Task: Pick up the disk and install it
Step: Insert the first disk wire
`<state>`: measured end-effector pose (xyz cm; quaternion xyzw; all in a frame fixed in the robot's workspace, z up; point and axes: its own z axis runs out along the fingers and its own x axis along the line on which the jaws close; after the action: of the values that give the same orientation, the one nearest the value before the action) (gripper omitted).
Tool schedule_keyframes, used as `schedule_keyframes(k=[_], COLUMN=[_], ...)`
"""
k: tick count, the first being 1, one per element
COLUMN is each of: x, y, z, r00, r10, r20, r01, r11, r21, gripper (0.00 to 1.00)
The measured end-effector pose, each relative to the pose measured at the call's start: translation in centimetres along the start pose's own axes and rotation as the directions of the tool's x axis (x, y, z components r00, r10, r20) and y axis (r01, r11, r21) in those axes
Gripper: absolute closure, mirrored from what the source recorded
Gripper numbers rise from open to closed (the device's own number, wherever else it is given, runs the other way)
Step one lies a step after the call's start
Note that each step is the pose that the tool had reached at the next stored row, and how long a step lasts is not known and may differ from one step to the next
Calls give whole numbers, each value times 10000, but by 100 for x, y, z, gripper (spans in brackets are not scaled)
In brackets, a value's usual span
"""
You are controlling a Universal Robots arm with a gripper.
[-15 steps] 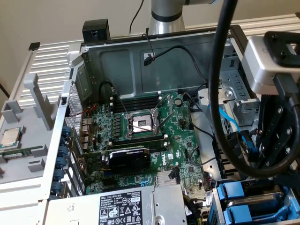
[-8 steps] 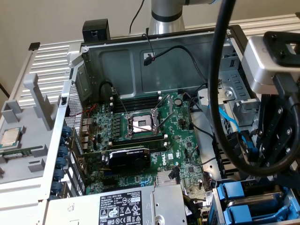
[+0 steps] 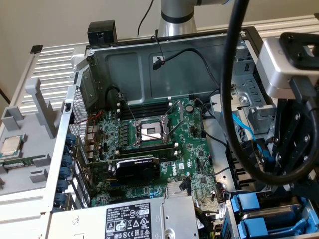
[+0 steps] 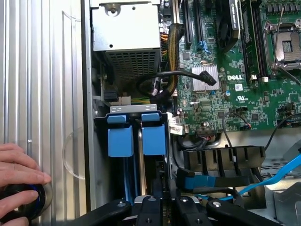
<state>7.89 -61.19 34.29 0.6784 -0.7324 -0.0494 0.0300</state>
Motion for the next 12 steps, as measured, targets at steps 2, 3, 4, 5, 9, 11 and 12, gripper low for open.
schedule_keyframes(k=[2, 3, 4, 5, 9, 11, 12], x=[-1, -1, -2, -2, -10, -12, -12], y=[0, -1, -2, -2, -1, -1, -1], z=[5, 15, 16, 17, 17, 17, 16], r00=[10000, 10000, 10000, 10000, 10000, 10000, 10000], r10=[0, 0, 0, 0, 2, 3, 4], r20=[0, -2, 0, 0, -22, -32, -35], r01=[0, 0, 0, 0, -2, -3, -4], r11=[10000, 10000, 10000, 10000, 10000, 10000, 10000], r21=[0, 0, 0, 0, 2, 2, 3], gripper=[83, 83, 83, 83, 83, 83, 83])
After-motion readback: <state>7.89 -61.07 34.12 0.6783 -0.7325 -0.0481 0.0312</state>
